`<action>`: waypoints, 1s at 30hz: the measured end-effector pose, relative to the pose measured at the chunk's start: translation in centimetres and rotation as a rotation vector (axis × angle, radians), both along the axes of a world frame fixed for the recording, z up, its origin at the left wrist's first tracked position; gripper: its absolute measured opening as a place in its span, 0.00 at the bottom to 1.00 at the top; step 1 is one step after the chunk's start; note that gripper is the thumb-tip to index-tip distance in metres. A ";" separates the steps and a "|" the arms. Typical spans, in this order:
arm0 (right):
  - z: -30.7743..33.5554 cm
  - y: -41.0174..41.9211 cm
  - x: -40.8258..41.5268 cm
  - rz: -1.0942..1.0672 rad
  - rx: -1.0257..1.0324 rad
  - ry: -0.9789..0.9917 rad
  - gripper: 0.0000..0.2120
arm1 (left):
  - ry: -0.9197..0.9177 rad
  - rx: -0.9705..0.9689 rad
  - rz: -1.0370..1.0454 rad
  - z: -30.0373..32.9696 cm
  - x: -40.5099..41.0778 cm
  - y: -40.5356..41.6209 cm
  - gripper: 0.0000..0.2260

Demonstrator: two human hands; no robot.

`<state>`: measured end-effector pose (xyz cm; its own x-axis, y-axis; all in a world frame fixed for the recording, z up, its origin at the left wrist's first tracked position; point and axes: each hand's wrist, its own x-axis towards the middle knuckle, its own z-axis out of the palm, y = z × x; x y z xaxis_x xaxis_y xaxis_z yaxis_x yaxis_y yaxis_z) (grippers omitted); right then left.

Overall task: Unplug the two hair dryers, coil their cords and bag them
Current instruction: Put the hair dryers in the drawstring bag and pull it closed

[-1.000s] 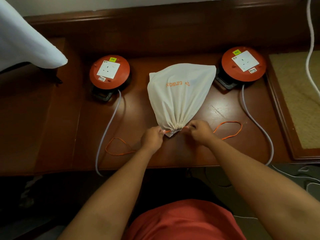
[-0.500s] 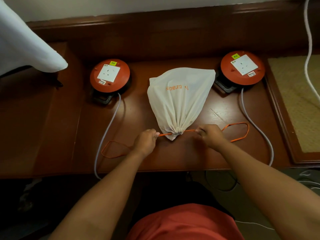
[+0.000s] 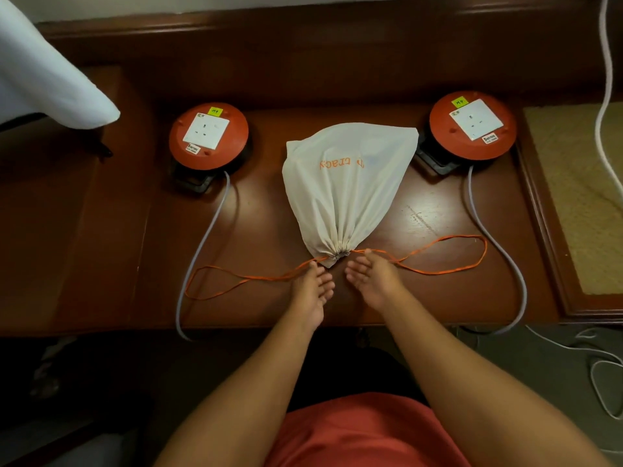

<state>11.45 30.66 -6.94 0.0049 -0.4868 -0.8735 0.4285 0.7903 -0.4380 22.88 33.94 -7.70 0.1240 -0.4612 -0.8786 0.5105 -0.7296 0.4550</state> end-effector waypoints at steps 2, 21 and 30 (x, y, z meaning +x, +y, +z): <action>0.1 -0.7 -0.1 -0.126 0.017 -0.083 0.15 | 0.083 0.012 0.172 -0.2 0.4 -1.0 0.22; 9.8 -3.3 -2.4 -0.126 -0.332 -0.211 0.06 | -0.261 -0.425 0.000 8.9 0.8 -4.8 0.14; 15.0 -7.2 -1.5 0.292 -0.604 0.193 0.12 | -0.358 -0.584 -0.196 14.9 0.3 -8.5 0.12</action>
